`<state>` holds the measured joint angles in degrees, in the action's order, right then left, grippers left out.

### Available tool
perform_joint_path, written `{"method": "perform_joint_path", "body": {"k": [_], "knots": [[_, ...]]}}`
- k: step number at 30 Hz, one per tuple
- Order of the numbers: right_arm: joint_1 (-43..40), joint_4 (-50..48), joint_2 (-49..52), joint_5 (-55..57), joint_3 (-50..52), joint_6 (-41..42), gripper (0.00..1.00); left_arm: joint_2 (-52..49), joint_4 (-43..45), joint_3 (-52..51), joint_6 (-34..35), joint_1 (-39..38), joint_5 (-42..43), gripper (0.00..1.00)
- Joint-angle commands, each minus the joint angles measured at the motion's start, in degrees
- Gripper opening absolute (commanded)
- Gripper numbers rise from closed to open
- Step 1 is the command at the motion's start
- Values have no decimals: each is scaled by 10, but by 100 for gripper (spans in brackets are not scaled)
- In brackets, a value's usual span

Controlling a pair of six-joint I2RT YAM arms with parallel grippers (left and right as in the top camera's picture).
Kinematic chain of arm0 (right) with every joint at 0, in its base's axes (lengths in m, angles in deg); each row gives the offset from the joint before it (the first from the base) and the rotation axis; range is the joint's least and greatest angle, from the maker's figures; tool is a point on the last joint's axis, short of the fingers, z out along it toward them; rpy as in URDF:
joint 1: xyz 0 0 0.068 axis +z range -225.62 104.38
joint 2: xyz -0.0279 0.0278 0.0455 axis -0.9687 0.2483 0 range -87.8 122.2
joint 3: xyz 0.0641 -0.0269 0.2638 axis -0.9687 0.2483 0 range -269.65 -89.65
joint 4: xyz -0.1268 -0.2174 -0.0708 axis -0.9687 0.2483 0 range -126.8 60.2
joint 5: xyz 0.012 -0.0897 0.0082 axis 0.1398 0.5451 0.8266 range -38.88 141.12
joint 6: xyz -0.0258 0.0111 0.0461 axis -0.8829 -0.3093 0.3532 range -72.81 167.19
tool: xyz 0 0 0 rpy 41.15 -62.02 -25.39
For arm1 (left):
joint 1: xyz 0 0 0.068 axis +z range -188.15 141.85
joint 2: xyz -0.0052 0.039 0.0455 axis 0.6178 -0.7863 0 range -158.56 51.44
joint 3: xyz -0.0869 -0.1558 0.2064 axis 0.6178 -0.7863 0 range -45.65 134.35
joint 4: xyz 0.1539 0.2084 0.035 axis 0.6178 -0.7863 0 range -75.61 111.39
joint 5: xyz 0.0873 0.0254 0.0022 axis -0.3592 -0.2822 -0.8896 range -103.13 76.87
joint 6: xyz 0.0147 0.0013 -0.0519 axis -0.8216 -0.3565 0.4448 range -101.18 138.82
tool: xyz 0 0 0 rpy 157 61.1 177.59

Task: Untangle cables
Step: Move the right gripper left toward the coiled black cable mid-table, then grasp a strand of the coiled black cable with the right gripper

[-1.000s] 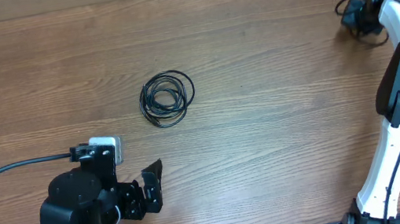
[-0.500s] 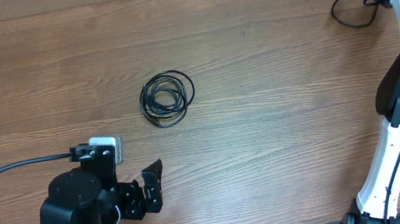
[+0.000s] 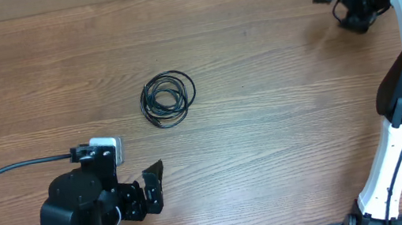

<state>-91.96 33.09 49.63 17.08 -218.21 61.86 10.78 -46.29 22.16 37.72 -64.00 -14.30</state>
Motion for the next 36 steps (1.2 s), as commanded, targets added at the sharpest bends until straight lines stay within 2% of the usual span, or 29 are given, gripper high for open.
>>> {"method": "perform_joint_path", "body": {"k": [1,7,19,30,36], "knots": [[42,55,-7,-110,-8,-96,100,-1,2,-2,-11,0,-7,99],[130,148,-7,-107,-8,-180,100,-1,2,-2,-11,0,-7,99],[339,161,-7,36,5,-177,100,-1,2,-2,-11,0,-7,100],[440,52,-7,37,44,-109,99,-1,2,-2,-11,0,-7,100],[461,-8,-7,82,56,-65,83,-1,2,-2,-11,0,-7,100]]}}
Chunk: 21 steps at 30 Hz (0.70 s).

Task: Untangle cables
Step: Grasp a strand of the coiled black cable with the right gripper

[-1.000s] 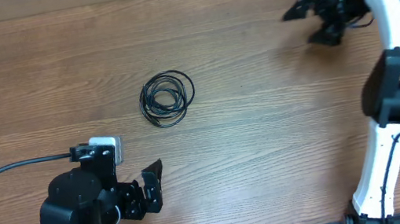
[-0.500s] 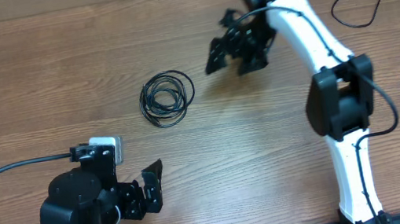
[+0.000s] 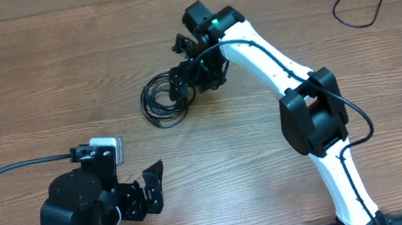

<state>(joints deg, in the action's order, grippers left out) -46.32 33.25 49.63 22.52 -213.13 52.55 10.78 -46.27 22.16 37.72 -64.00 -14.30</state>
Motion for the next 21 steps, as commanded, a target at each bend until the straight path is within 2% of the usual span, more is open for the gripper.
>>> {"method": "perform_joint_path", "body": {"k": [1,6,14,17,21], "knots": [[7,-14,-7,31,6,28,81,-1,2,-2,-11,0,-7,99],[11,-39,-7,56,18,37,63,-1,2,-2,-11,0,-7,99],[14,-122,-7,75,85,69,61,-1,2,-2,-11,0,-7,100],[18,-141,-7,70,97,69,56,-1,2,-2,-11,0,-7,100],[22,-148,-7,69,99,69,41,-1,2,-2,-11,0,-7,100]]}}
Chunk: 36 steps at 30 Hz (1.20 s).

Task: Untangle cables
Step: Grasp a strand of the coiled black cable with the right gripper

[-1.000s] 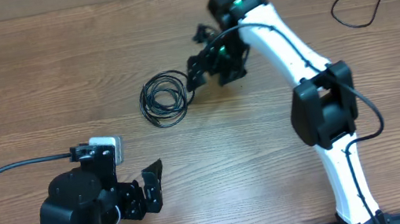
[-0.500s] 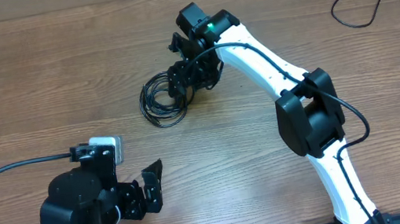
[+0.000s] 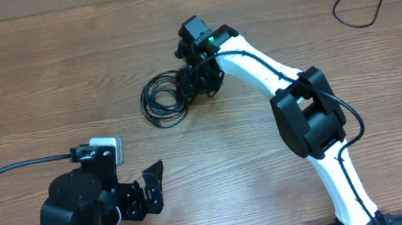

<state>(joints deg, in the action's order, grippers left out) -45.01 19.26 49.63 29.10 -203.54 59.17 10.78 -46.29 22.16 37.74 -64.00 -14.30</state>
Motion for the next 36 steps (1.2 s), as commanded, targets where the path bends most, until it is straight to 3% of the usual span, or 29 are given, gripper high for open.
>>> {"method": "perform_joint_path", "body": {"k": [1,19,20,22,29,36], "knots": [[9,-11,-7,3,3,2,38,-1,2,-2,-11,0,-7,100],[12,-50,-7,44,23,0,24,-1,2,-2,-11,0,-7,99],[12,-57,-7,44,31,0,22,-1,2,-2,-11,0,-7,100],[12,-61,-7,37,37,3,4,-1,2,-2,-11,0,-7,100],[6,-45,-13,-30,1,2,4,-1,2,-2,-11,0,-7,100],[-10,60,-89,-51,-79,-2,4,-1,2,-2,-11,0,-7,100]]}}
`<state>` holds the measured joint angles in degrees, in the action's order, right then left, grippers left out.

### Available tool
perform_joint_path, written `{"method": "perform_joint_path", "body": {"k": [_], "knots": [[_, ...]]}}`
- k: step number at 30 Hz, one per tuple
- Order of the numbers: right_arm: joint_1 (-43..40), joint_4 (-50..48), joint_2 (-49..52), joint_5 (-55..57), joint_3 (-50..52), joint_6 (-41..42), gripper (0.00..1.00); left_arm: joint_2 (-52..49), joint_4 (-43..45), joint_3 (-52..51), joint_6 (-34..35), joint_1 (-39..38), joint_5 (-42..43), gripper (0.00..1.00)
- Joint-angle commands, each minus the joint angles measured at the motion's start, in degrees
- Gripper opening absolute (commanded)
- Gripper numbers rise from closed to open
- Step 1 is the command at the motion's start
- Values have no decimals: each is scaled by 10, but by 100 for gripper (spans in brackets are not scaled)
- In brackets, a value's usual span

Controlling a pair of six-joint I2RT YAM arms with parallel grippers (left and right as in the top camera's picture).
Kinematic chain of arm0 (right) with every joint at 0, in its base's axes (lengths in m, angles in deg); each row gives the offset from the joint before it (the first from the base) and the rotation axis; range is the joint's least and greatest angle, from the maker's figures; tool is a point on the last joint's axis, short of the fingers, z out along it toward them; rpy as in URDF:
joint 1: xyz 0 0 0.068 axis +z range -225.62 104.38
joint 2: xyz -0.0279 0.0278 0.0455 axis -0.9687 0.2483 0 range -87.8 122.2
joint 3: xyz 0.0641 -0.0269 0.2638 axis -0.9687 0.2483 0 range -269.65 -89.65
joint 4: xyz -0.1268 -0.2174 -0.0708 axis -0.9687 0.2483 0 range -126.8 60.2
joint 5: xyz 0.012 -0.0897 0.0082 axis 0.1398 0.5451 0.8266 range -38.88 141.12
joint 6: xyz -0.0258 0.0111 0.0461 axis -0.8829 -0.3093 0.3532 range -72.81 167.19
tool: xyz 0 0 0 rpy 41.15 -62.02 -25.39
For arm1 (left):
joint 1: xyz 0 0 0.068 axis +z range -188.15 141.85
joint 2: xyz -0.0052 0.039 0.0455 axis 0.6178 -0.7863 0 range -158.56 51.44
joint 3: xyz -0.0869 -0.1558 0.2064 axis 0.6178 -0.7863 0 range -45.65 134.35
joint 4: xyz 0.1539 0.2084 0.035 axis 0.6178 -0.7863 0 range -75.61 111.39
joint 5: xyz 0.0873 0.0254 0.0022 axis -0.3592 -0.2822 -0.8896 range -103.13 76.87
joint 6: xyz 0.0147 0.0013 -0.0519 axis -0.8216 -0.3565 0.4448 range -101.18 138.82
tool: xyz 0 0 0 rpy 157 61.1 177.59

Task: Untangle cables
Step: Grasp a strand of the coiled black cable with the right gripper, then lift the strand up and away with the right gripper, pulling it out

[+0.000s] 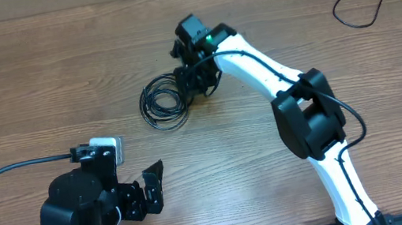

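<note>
A coiled black cable (160, 104) lies on the wooden table left of centre. My right gripper (189, 85) is down at the coil's right edge, touching or overlapping its loops. Its fingers are hidden under the wrist, so their state does not show. A second black cable (377, 5) lies loose and spread out at the far right back of the table. My left gripper (151, 188) rests at the front left, open and holding nothing, well short of the coil.
A white block (107, 146) with a thick black lead running left sits on the left arm's base. The white right arm (256, 56) stretches across the table's middle from the front right. The table's back edge (89, 3) is close behind.
My right gripper has shifted slightly left at the coil's right edge. The coil looks a little narrower and nudged left. The left arm has not moved.
My right gripper was first at the far right back corner, with the coil lying alone mid-table. Then a loose cable lay at that corner and the gripper was over the coil's right side. It then sat lower at that edge, where it stays now.
</note>
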<state>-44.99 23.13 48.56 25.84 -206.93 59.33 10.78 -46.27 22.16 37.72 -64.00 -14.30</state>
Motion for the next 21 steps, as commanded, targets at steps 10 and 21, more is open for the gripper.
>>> {"method": "perform_joint_path", "body": {"k": [10,21], "knots": [[-10,3,-214,-12,-50,-51,4,-1,1,-2,-11,0,-7,100],[-11,-106,-362,-14,-51,-51,4,-1,1,-2,-11,0,-7,99]]}}
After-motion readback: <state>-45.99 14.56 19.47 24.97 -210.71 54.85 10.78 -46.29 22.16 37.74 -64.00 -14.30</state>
